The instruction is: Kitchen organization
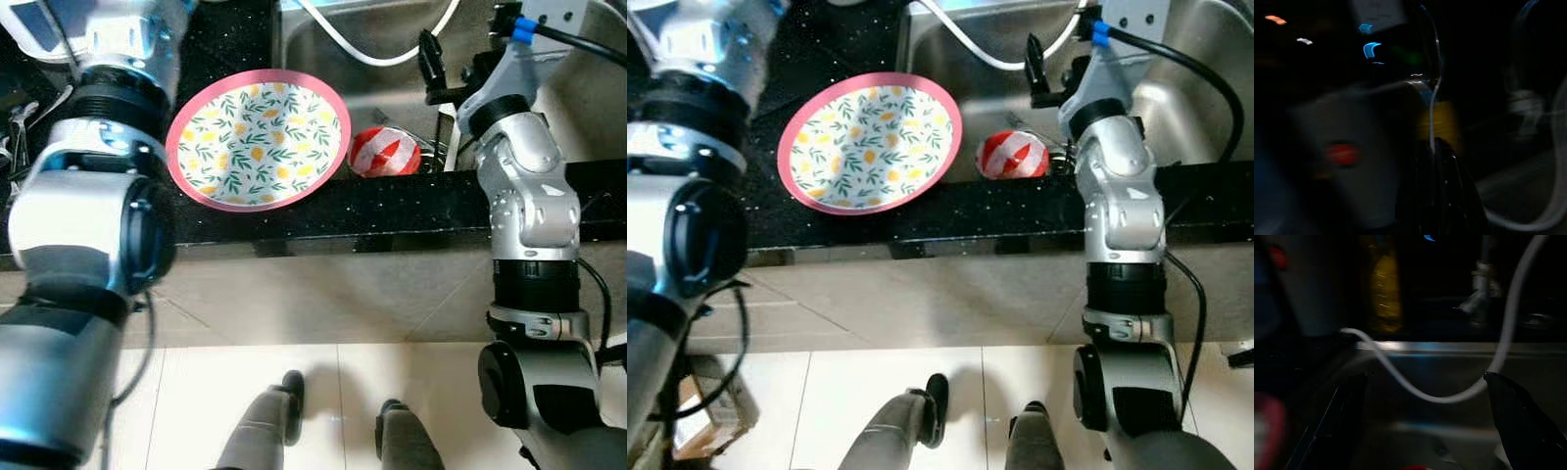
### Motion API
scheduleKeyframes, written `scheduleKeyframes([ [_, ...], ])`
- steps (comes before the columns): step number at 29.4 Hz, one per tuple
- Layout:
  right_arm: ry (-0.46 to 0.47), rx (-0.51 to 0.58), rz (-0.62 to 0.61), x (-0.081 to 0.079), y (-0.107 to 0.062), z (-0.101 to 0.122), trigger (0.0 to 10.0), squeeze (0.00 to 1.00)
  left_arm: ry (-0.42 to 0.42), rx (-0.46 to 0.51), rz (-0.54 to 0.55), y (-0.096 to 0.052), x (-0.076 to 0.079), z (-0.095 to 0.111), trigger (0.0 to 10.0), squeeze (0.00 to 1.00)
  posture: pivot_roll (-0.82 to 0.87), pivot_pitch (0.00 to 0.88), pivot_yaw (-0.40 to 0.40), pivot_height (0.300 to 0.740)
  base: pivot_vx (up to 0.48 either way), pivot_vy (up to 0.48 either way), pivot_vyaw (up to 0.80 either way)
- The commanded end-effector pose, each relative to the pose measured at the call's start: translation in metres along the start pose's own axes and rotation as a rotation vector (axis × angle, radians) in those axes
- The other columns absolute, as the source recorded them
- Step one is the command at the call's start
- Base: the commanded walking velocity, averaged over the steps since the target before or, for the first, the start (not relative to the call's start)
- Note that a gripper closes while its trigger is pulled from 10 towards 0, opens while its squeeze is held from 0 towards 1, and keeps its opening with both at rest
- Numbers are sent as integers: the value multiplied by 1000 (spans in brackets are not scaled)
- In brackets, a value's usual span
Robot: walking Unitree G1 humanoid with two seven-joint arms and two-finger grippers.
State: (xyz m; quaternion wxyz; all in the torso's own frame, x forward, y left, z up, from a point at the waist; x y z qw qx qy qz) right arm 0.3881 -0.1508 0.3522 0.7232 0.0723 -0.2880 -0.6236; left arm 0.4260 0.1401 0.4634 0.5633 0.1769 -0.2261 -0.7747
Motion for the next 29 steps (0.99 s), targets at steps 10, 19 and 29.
scheduleKeyframes([
  [10,-78,-16,449,-109,10,-2,10000,0,193,5,272,-38,-72,4,10000,0,124,128,125,740,0,0,0],
  [19,-402,-115,486,-105,19,-31,10000,0,229,5,341,-57,-82,3,10000,0,120,124,101,740,0,0,0],
  [29,-629,-278,333,-57,26,-68,10000,0,218,-2,347,-64,-74,2,10000,0,112,123,101,740,0,0,0],
])
Point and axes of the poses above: a point about 5 cm out from each wrist's last joint towards the gripper, its own y axis pointing out of the wrist towards the gripper, its own z axis along the axis of the wrist's last joint, x = y × z, the point moved 4 cm from there along y, pointing out of the wrist towards the gripper, and after that the axes turned 15 degrees about -y, right-handed, at the moved point
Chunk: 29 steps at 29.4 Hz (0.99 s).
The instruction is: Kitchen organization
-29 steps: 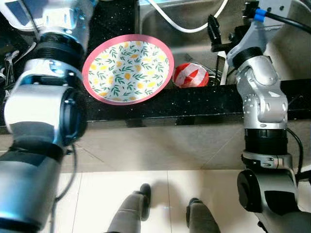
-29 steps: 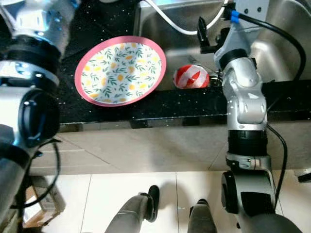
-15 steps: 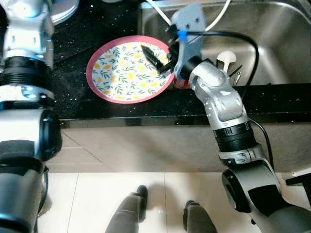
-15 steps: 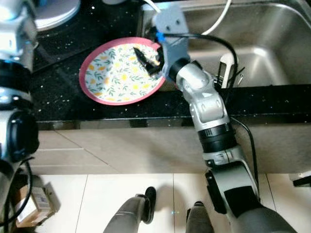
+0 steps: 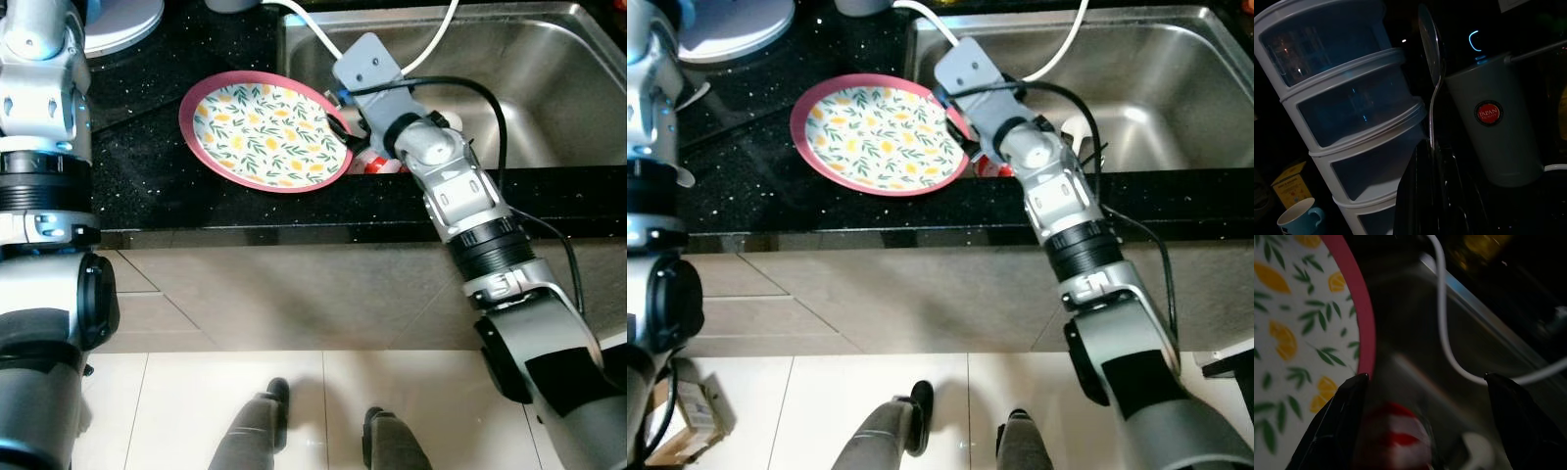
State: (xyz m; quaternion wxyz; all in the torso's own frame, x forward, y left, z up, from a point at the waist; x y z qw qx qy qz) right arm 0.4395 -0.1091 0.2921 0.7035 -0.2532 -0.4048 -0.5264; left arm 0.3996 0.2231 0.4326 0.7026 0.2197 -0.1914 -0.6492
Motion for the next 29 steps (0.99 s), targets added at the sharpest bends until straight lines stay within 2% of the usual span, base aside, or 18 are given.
scheduleKeyframes([
  [1,-45,-16,-2,-1,3,-3,10000,0,5,-7,20,-4,-4,0,10000,0,112,123,101,740,0,0,0],
  [7,-17,-37,-99,15,5,-7,10000,0,6,-18,22,-8,-2,-2,10000,0,113,118,99,740,0,0,0],
  [12,76,-44,-216,37,3,-10,10000,0,10,-31,20,-11,-1,-5,10000,0,115,106,101,740,0,0,0],
  [15,85,-41,-237,40,2,-10,10000,0,10,-33,21,-12,-1,-5,10000,0,115,106,101,740,0,0,0],
  [16,141,-13,-313,55,-1,-6,10000,0,11,-40,21,-13,-1,-6,10000,0,116,95,104,740,0,0,0],
  [18,203,38,-401,73,-6,1,10000,0,9,-47,18,-14,0,-8,10000,0,115,93,104,740,0,0,0],
  [19,230,68,-436,81,-9,4,10000,0,1,-54,14,-15,2,-9,10000,0,115,93,104,740,0,0,0],
  [20,230,68,-436,81,-9,4,10000,0,1,-54,14,-15,2,-9,10000,0,115,93,104,740,0,0,0],
  [21,332,136,-492,94,-16,11,10000,0,-32,-85,-11,-17,11,-18,10000,0,115,93,104,740,0,0,0],
  [22,332,136,-492,94,-16,11,10000,0,-32,-85,-11,-17,11,-18,10000,0,115,93,104,740,0,0,0],
  [23,423,176,-527,101,-22,11,10000,0,-116,-168,-89,-21,29,-36,10000,0,116,82,104,740,0,0,0],
  [24,423,176,-527,101,-22,11,10000,0,-116,-168,-89,-21,29,-36,10000,0,116,82,104,740,0,0,0],
  [25,472,203,-571,106,-28,10,10000,0,-200,-336,-239,-32,64,-72,10000,0,110,82,108,740,0,0,0],
  [26,494,216,-592,109,-31,9,10000,0,-245,-415,-321,-40,84,-89,10000,0,106,82,111,740,0,0,0],
  [28,516,235,-622,114,-36,10,10000,0,-276,-473,-417,-50,109,-105,10000,0,96,84,116,740,0,0,0],
  [29,516,235,-622,114,-36,10,10000,0,-276,-473,-417,-50,109,-105,10000,0,96,84,116,740,0,0,0],
])
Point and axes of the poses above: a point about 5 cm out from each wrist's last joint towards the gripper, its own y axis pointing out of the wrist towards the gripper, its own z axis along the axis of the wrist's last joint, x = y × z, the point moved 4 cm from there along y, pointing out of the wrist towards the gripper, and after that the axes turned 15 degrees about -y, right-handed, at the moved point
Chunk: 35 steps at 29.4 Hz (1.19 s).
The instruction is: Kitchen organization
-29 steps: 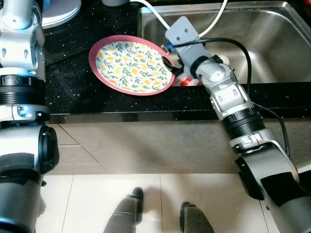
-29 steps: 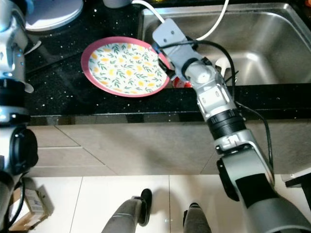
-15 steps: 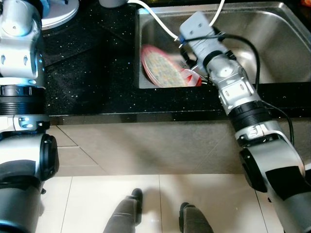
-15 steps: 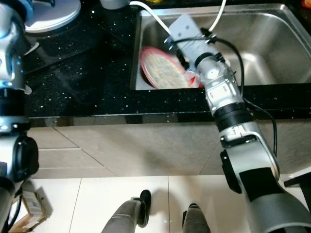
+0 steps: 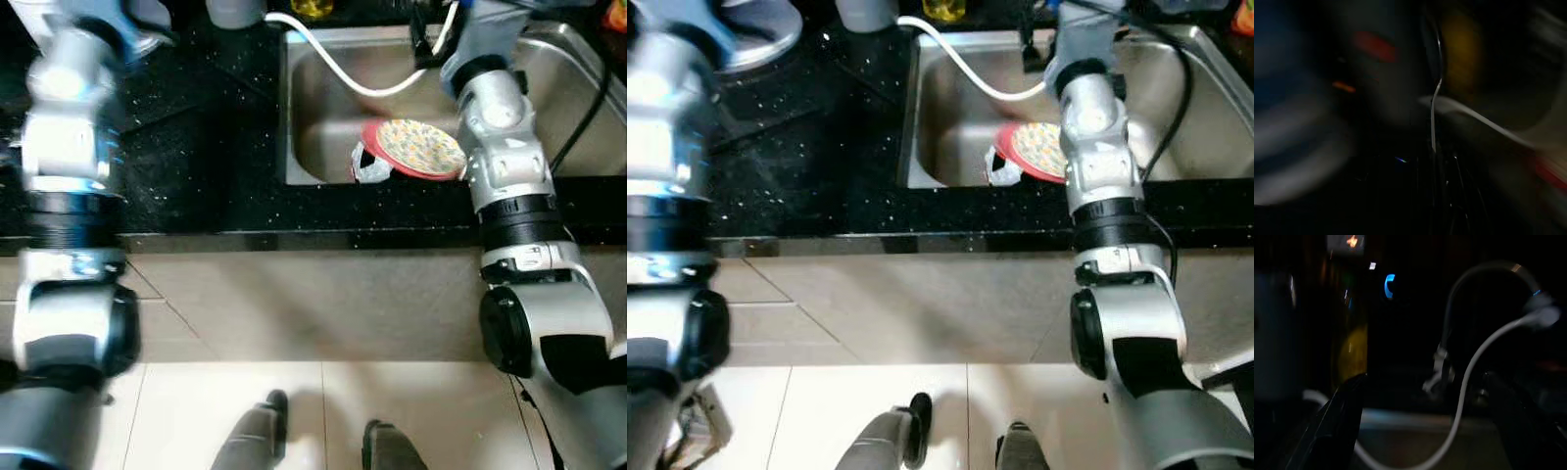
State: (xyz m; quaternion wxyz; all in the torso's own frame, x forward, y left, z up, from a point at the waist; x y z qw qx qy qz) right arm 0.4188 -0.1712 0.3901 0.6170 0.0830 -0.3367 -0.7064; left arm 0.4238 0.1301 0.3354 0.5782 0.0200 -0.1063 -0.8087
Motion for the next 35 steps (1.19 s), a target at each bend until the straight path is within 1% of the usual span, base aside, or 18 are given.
scheduleKeyframes([
  [1,45,24,-40,7,-3,3,10000,0,-43,-96,-95,6,20,-31,10000,0,91,85,118,740,0,0,0],
  [3,52,34,-55,9,-4,6,10000,0,-74,-117,-124,10,29,-39,10000,0,86,84,122,740,0,0,0],
  [4,79,50,-84,15,-5,10,10000,0,-90,-163,-160,18,47,-55,10000,584,80,87,127,740,0,0,0],
  [6,79,50,-84,15,-5,10,10000,0,-90,-163,-160,18,47,-55,10000,584,80,87,127,740,0,0,0],
  [7,87,53,-90,16,-5,10,10000,0,-90,-181,-170,20,52,-60,10000,1000,74,88,131,740,0,0,0],
  [9,94,54,-98,17,-7,10,10000,0,-66,-145,-130,27,52,-57,10000,1000,64,94,142,740,0,0,0],
  [13,100,55,-103,18,-10,9,10000,0,-142,38,-105,26,45,-19,10000,1000,69,99,144,740,0,0,0],
  [14,105,53,-105,19,-11,8,10000,0,-145,106,-69,23,36,-4,10000,0,78,100,142,740,0,0,0],
  [15,105,53,-105,19,-11,8,10000,0,-145,106,-69,23,36,-4,10000,0,78,100,142,740,0,0,0],
  [17,115,39,-102,17,-14,3,10000,0,-77,223,23,9,17,18,10000,0,98,98,134,740,0,0,0],
  [18,117,35,-99,16,-14,2,10000,0,-64,217,41,7,13,17,10000,0,103,94,131,740,0,0,0],
  [19,119,33,-96,14,-14,1,10000,0,-57,191,63,5,9,12,10000,0,105,94,131,740,0,0,0],
  [21,122,33,-87,11,-15,1,10000,0,-12,14,138,1,-1,-19,10000,0,111,91,127,740,0,0,0],
  [22,122,33,-83,9,-15,1,10000,0,74,-45,165,-4,-5,-31,10000,0,111,91,127,740,0,0,0],
  [23,122,32,-81,8,-15,1,10000,0,134,-75,179,-8,-7,-38,10000,0,111,91,127,740,0,0,0],
  [25,121,30,-77,7,-16,0,10000,0,124,-99,195,-13,-8,-44,10000,0,112,88,119,740,0,0,0],
  [32,102,4,-52,6,-27,-9,10000,0,34,22,381,-36,-11,-22,10000,0,118,74,116,740,0,0,0],
  [35,100,-20,-55,8,-34,-17,10000,0,216,24,425,-47,-19,-17,10000,0,120,66,119,740,0,0,0],
])
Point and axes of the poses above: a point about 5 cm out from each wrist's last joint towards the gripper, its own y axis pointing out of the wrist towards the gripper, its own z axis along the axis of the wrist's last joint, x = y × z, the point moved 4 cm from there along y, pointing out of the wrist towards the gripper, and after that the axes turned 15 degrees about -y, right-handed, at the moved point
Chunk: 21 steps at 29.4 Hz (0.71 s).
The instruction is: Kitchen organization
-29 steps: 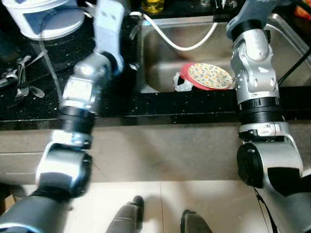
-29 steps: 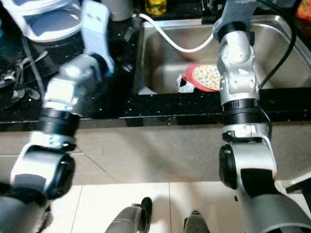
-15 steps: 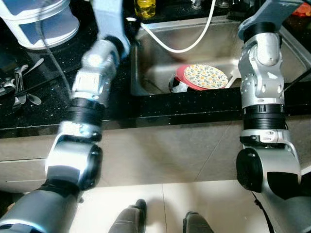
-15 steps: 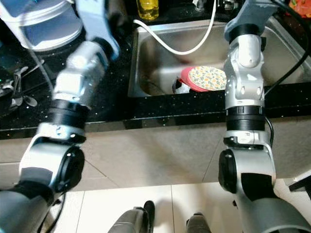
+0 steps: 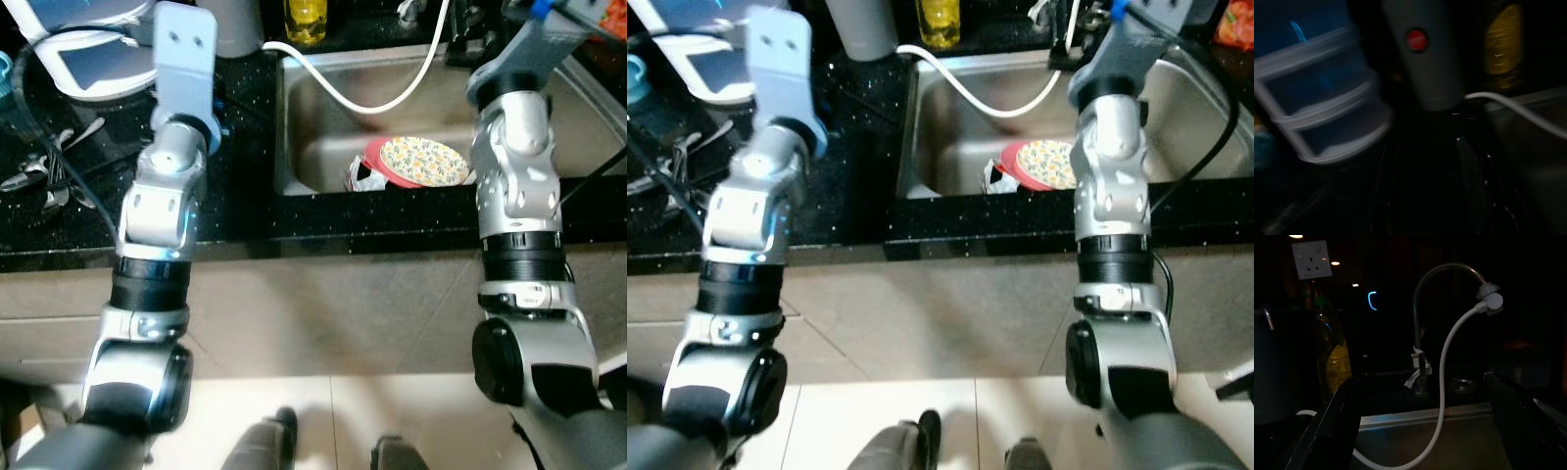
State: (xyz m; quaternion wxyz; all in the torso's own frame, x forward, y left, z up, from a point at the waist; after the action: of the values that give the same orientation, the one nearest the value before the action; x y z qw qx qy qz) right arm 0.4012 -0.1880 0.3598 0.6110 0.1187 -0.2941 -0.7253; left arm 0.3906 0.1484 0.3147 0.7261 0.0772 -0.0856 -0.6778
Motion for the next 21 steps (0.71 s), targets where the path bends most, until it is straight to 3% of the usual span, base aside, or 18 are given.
scheduleKeyframes([
  [1,4,2,6,-2,-4,1,10000,0,90,-50,83,-2,-23,-10,10000,0,122,60,121,740,0,0,0],
  [3,4,0,5,-2,-4,0,10000,0,91,-73,110,-2,-30,-13,10000,0,122,60,121,740,0,0,0],
  [4,1,-3,4,-3,-5,-2,10000,0,40,-120,271,-2,-71,-20,10000,0,125,52,118,740,0,0,0],
  [5,1,-3,4,-3,-5,-2,10000,0,40,-120,271,-2,-71,-20,10000,0,125,52,118,740,0,0,0],
  [7,0,-6,5,-3,-6,-3,10000,0,-6,-161,380,-6,-98,-27,10000,0,125,52,118,740,0,0,0],
  [9,1,-10,12,-6,-6,-2,10000,0,-41,-246,458,-11,-116,-44,10000,0,124,54,113,740,0,0,0],
  [13,1,-13,16,-7,-6,-2,10000,0,-74,-274,485,-14,-119,-50,10000,0,124,54,113,740,0,0,0],
  [15,-1,-13,19,-7,-8,-2,10000,0,-38,-318,579,-23,-137,-63,10000,0,121,54,120,740,0,0,0],
  [16,-1,-13,19,-7,-8,-2,10000,0,-38,-318,579,-23,-137,-63,10000,0,121,54,120,740,0,0,0],
  [17,-1,-12,19,-7,-8,-2,10000,0,-27,-331,606,-26,-142,-66,10000,671,121,54,120,740,0,0,0],
  [18,-1,-15,18,-7,-8,-3,10000,0,-25,-352,639,-28,-148,-70,10000,1000,118,53,124,740,0,0,0],
  [21,-1,-20,16,-8,-9,-4,10000,0,-43,-378,717,-30,-168,-77,10000,1000,112,50,126,740,0,0,0],
])
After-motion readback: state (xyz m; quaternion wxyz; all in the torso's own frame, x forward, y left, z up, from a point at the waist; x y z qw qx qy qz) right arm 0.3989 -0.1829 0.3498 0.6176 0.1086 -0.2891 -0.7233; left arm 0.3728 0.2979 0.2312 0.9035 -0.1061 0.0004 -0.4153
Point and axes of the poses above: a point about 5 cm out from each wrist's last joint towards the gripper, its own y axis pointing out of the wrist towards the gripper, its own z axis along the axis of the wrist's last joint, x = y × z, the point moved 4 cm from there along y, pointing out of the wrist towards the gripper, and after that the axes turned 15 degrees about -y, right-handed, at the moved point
